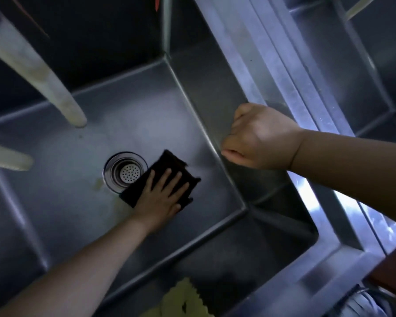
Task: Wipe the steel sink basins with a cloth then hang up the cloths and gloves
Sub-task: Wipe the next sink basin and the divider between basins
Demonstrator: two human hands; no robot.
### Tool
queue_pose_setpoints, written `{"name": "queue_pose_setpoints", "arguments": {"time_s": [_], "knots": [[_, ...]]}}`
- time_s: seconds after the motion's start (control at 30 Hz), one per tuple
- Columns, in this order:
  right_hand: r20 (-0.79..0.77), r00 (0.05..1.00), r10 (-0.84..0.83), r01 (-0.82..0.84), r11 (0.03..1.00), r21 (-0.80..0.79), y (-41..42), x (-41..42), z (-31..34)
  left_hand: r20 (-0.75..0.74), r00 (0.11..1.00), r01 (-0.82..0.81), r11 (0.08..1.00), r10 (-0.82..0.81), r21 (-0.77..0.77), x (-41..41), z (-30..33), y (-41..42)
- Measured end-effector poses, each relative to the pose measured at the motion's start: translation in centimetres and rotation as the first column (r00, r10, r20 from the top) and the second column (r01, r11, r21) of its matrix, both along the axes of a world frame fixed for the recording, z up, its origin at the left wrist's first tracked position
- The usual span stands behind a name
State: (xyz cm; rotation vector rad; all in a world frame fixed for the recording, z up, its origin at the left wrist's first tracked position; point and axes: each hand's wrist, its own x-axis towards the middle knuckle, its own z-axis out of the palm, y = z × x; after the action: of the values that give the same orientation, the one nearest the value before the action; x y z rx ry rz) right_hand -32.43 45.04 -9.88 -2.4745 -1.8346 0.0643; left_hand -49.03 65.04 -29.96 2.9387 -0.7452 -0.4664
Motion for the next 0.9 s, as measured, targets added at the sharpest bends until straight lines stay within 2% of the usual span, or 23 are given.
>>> {"name": "queue_pose_setpoints", "arguments": {"time_s": [0.1, 0.2, 0.37, 0.53, 0.63, 0.8, 0.9], "knots": [[0.0, 1.0, -0.014, 0.014, 1.0, 0.016, 0.0, -0.2, 0.2, -0.095, 0.986, 0.132, 0.991, -0.134, -0.026, -6.1, 0.9, -0.5], [0.003, 1.0, -0.017, 0.017, 1.0, 0.024, 0.1, -0.2, 0.5, -0.187, 0.965, 0.176, 0.983, -0.184, -0.056, -10.1, 1.7, 0.3], [-0.002, 1.0, -0.02, 0.02, 1.0, 0.017, 0.0, -0.2, 0.4, -0.174, 0.962, 0.198, 0.977, -0.209, -0.074, -9.0, 2.1, 1.6], [-0.005, 1.0, -0.015, 0.015, 1.0, 0.014, -0.1, 0.1, -0.2, -0.174, 0.984, 0.034, 0.999, -0.027, 0.04, -1.8, -0.2, 1.3], [-0.001, 1.0, 0.006, -0.006, 1.0, -0.005, -0.3, 0.3, -0.4, -0.063, 0.995, -0.072, 0.995, 0.076, 0.064, 3.9, -1.3, 2.0], [0.011, 1.0, 0.016, -0.016, 1.0, -0.014, -0.1, 0.4, -0.6, 0.049, 0.962, -0.271, 0.959, 0.268, 0.079, 10.5, -1.3, 5.7], [0.025, 0.999, 0.023, -0.023, 1.0, -0.019, 0.0, 0.3, -0.2, 0.046, 0.92, -0.391, 0.917, 0.389, 0.071, 11.3, -1.4, 8.2]]}}
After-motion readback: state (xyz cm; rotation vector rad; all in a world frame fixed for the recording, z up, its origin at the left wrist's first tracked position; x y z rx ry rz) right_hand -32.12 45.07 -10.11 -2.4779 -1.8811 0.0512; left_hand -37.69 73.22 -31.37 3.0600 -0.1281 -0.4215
